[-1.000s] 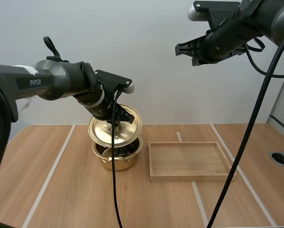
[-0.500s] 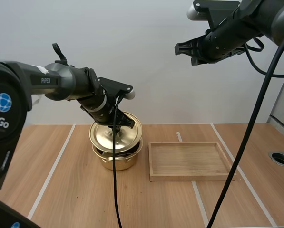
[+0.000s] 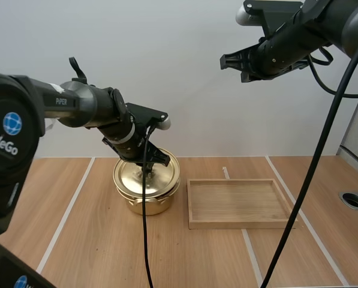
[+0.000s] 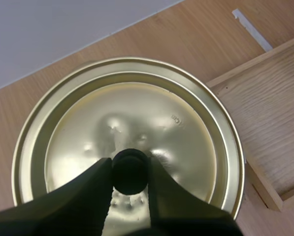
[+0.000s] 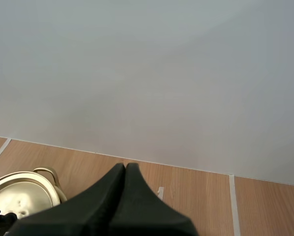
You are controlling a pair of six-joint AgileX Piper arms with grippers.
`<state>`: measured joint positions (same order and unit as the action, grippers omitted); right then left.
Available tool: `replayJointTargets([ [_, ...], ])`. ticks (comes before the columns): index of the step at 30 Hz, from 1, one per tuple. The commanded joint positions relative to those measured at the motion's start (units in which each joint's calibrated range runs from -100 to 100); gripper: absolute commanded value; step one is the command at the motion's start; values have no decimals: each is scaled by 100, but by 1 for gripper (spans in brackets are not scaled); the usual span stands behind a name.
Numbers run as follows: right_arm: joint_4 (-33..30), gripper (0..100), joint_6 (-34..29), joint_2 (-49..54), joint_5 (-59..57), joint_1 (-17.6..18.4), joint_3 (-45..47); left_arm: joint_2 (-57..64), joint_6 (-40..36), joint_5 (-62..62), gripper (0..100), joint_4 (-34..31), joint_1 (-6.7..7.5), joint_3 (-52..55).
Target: Open the pot, put the grape inside, and close it
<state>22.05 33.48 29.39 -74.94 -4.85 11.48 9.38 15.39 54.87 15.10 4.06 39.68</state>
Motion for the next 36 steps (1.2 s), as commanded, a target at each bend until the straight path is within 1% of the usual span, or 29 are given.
replayJointTargets([
  [1,31,0,41,60,38,-17,50,-136,19,27,0,100,21,14],
  [15,31,0,41,60,16,-17,50,-248,37,-196,0,38,21,14],
  [24,31,0,41,60,-27,-17,50,-588,37,-299,0,89,21,14],
  [36,43,0,41,60,-93,-17,50,-586,37,-358,0,89,21,14],
])
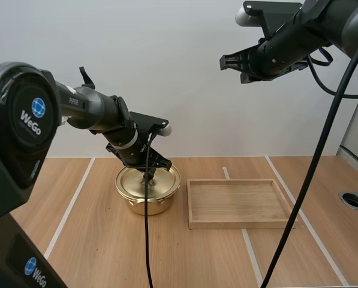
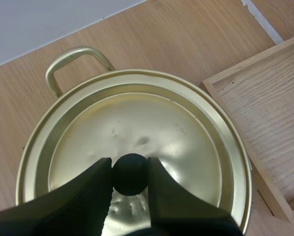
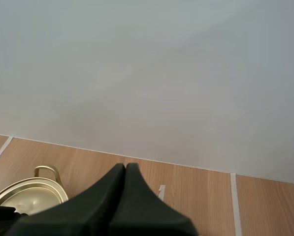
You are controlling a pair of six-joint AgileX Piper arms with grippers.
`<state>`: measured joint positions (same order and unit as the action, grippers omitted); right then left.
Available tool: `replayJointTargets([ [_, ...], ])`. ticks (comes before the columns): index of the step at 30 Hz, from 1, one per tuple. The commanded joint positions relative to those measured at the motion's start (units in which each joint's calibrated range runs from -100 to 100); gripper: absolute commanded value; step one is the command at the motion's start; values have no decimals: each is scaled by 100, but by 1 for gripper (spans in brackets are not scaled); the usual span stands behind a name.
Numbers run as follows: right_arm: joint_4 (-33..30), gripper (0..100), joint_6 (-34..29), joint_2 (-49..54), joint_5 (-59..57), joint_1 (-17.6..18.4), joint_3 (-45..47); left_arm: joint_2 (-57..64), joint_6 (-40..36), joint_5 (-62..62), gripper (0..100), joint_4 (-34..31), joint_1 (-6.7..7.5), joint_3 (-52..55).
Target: Open the pot, put the grape inside, and close it
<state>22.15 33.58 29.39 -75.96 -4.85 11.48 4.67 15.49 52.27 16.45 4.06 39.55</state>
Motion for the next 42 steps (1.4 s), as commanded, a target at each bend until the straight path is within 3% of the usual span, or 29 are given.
replayJointTargets([
  [1,33,0,30,60,8,-17,50,-115,28,-82,0,-47,21,26],
  [5,63,0,30,60,8,-17,50,-115,28,-65,2,-47,21,26],
  [7,94,0,30,60,-9,-17,50,-115,28,-65,13,-47,21,26],
  [10,120,0,30,60,-9,-17,50,-115,28,-42,44,-57,21,-15],
  [13,135,0,30,60,-9,-17,50,-103,28,116,86,-57,21,-140],
  [15,135,0,30,60,-9,-17,50,-91,28,116,100,-57,21,-208],
  [26,133,0,30,60,-27,-17,50,-23,-3,446,100,-156,21,-708],
  [36,120,0,30,60,-63,-17,50,610,-138,1117,100,-367,21,-2010],
  [39,120,0,30,60,-63,-17,50,829,-253,1262,96,-575,21,-2402],
  [42,120,0,30,60,-63,-17,50,1056,-324,1354,86,-743,21,-2714],
])
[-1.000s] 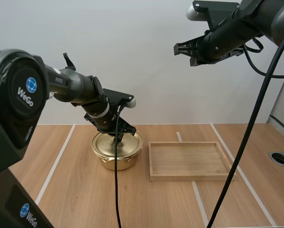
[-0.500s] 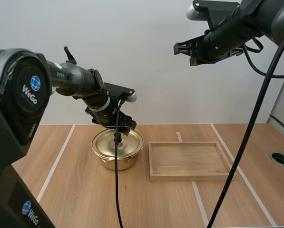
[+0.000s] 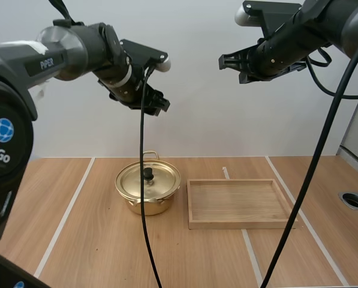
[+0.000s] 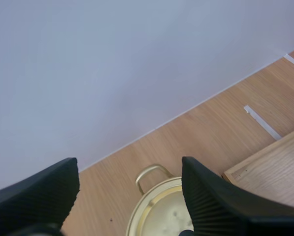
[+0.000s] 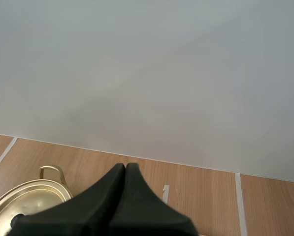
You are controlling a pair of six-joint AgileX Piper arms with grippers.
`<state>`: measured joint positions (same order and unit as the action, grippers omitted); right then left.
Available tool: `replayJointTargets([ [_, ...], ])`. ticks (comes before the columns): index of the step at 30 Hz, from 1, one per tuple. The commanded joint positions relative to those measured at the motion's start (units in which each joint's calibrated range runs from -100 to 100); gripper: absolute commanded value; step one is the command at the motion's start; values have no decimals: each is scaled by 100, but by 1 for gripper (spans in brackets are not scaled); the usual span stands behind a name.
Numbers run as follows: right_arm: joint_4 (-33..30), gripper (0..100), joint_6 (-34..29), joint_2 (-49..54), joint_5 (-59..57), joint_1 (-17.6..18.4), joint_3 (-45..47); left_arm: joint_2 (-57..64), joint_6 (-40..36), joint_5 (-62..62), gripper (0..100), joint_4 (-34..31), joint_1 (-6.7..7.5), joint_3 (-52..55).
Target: Open the pot, put the grape inside, and close it
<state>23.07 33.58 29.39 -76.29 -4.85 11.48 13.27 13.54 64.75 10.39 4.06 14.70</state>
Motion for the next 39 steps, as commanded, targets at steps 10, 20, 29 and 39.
replayJointTargets([
  [10,57,0,30,60,-30,-17,50,772,-413,272,0,-382,21,-791],
  [20,911,0,-103,73,-46,-17,50,1516,-413,308,0,-495,21,-875],
  [29,622,0,97,490,515,323,142,1939,-1696,-56,0,-580,21,-875],
  [39,-1541,0,-1258,1345,1950,602,1260,2752,-2600,-1022,0,-1281,21,107],
])
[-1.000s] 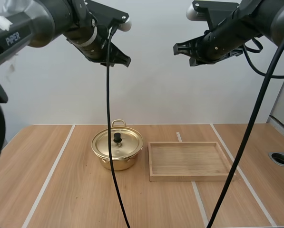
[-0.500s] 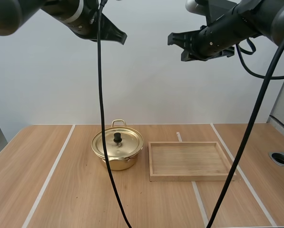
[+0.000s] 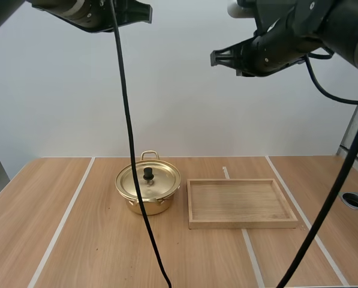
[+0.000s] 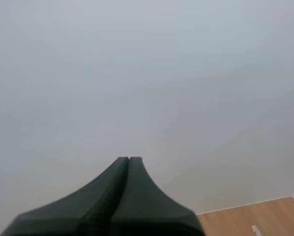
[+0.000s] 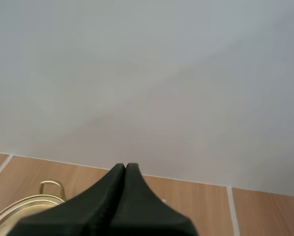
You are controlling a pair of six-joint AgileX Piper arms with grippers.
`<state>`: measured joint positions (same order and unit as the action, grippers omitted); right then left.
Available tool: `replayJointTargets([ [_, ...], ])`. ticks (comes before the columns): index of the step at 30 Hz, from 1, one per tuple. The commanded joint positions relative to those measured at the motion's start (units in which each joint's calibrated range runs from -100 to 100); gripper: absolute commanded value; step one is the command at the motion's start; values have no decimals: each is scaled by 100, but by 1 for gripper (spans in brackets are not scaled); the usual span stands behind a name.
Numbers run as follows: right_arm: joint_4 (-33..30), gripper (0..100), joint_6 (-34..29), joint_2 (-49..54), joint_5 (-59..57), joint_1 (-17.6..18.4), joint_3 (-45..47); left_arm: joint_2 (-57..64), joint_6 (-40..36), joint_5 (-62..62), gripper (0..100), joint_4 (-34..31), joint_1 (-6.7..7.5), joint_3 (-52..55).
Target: Open the pot, put the grape inside, and close it
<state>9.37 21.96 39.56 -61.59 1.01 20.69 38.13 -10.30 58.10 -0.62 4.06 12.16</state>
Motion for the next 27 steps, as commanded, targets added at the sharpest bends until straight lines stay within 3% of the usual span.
replayJointTargets([
  [1,-170,0,-84,439,630,15,494,384,-229,-427,0,-191,21,534],
  [19,-288,0,-37,3183,1088,15,3185,3293,-604,-401,0,-442,21,3453],
  [27,-302,0,-37,4305,53,15,3822,4294,-864,-86,0,-442,21,4770],
])
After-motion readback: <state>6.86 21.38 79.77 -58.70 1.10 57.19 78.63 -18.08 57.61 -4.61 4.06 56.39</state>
